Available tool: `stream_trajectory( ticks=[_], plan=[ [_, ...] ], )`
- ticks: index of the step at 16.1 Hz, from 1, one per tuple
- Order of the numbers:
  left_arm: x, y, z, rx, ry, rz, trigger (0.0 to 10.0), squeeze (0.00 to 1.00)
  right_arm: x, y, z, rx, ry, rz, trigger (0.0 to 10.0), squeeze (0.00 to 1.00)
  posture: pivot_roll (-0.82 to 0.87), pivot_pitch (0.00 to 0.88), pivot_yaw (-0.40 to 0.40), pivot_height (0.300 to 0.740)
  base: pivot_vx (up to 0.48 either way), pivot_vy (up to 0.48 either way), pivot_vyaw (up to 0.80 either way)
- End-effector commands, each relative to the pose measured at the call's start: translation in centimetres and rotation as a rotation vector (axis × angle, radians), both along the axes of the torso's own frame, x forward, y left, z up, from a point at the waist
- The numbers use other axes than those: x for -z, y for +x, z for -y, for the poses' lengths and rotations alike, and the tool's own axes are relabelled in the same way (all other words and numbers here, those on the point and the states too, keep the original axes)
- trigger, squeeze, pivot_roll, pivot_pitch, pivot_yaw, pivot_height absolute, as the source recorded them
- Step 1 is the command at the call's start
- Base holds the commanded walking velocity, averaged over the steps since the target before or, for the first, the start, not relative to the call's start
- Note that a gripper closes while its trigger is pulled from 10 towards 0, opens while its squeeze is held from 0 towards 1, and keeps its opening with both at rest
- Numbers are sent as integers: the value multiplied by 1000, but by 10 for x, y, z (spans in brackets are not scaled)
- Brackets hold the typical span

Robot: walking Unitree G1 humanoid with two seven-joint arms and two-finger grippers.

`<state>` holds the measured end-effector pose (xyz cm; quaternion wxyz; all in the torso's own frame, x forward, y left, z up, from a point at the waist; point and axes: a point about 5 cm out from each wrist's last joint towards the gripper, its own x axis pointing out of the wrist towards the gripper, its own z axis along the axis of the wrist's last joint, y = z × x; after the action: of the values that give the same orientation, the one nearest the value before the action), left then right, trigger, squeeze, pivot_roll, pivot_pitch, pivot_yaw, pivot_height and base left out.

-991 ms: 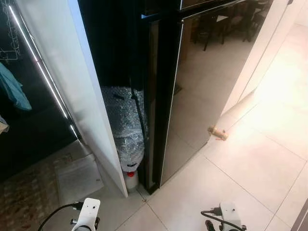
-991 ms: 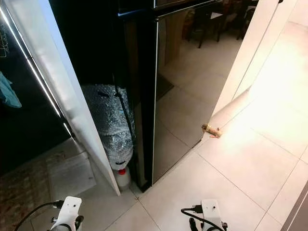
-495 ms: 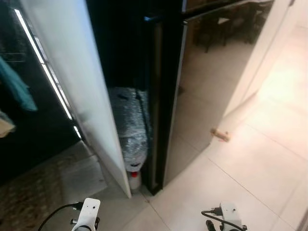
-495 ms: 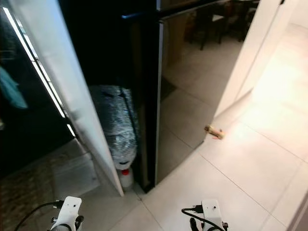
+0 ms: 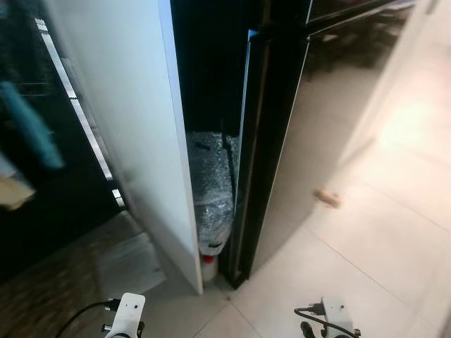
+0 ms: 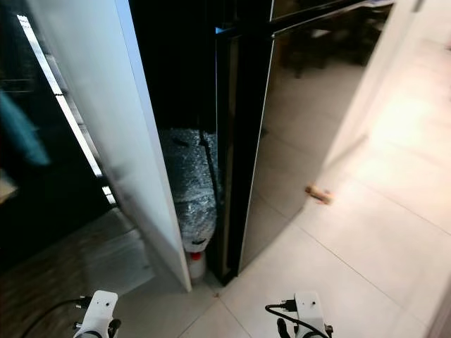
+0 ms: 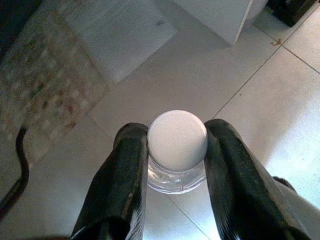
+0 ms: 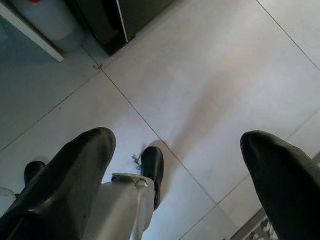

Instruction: Restocking fridge

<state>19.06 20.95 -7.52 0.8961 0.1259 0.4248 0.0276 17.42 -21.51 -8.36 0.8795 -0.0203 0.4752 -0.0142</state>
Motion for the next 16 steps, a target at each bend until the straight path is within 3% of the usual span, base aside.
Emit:
stream_trajectory(
  ticks=[1, 7, 10, 16],
  plan=[
    [-2, 2, -3, -1, 7, 4, 10000, 0, -1, 1, 0, 6, 2, 4, 10000, 0, -26, 0, -9, 740, 0, 266, -775],
    [-2, 2, -2, 1, 6, 7, 10000, 0, -1, 1, 1, 3, -4, 1, 10000, 0, -27, 0, -9, 740, 0, 266, -734],
    [-2, 3, -2, 4, 8, 9, 10000, 0, -1, 2, 0, 7, -2, 11, 10000, 0, -27, 0, -10, 740, 0, 263, 0],
    [-2, 3, 1, 17, 4, 22, 10000, 0, -1, 1, 0, 8, -3, 11, 10000, 0, -26, 0, -9, 740, 0, 0, 0]
  ],
)
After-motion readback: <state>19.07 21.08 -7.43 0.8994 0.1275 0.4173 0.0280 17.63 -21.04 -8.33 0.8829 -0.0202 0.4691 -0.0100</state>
